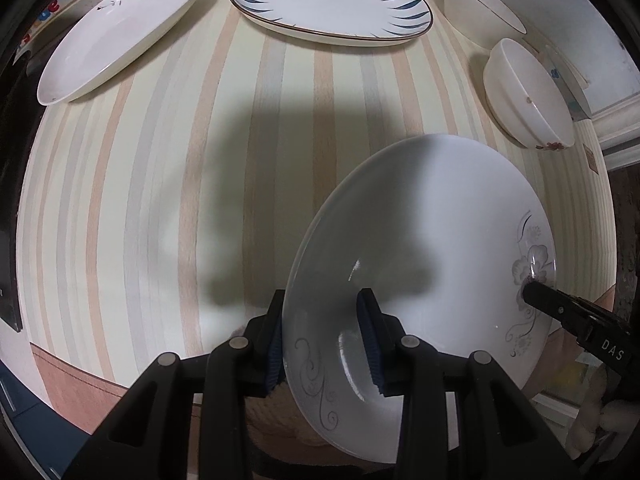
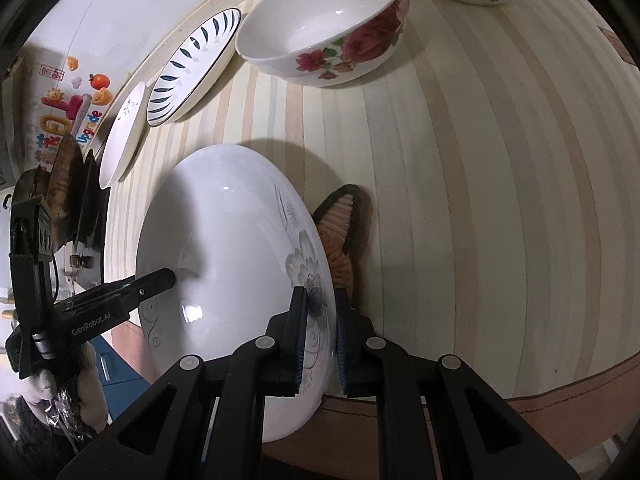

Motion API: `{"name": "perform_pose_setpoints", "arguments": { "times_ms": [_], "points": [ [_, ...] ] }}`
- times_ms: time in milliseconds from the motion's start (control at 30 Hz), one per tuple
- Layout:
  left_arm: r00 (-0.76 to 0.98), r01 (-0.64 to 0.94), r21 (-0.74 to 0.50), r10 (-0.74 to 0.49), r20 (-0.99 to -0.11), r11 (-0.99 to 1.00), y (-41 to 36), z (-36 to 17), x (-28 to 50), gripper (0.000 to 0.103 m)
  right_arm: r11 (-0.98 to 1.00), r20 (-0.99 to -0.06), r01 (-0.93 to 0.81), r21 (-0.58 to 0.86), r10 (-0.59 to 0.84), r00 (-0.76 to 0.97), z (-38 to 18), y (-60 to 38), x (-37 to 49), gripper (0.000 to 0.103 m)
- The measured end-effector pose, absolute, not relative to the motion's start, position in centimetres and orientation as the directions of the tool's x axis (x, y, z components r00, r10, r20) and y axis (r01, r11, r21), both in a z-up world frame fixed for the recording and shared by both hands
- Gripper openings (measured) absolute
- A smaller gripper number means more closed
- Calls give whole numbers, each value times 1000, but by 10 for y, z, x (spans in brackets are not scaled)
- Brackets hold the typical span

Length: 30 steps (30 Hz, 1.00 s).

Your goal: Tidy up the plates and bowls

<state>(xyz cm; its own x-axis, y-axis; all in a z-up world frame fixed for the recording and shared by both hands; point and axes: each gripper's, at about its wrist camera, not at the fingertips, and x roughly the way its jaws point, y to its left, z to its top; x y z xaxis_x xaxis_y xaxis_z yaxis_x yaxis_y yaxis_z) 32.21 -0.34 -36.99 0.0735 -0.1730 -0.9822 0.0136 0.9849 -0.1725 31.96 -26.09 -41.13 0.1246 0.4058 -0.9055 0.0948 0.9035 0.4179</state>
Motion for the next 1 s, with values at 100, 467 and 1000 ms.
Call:
{"name": "perform_pose_setpoints", "arguments": {
  "times_ms": [100,467,1000],
  "points": [
    [76,8,-176,-176,-982,984,-3,-369,320,32,904,-906,90,418,407,120,-412,-261,321,15],
    [302,-112,-149,-109,-947,983,87,-274,317,38,898,-907,167,406,373,198,-323,-264,321,28],
    [302,-463,-250,-114,-946,850,226,-341,397,38,867,-877,-332,371,445,183,-336,27,613,53]
  ]
}}
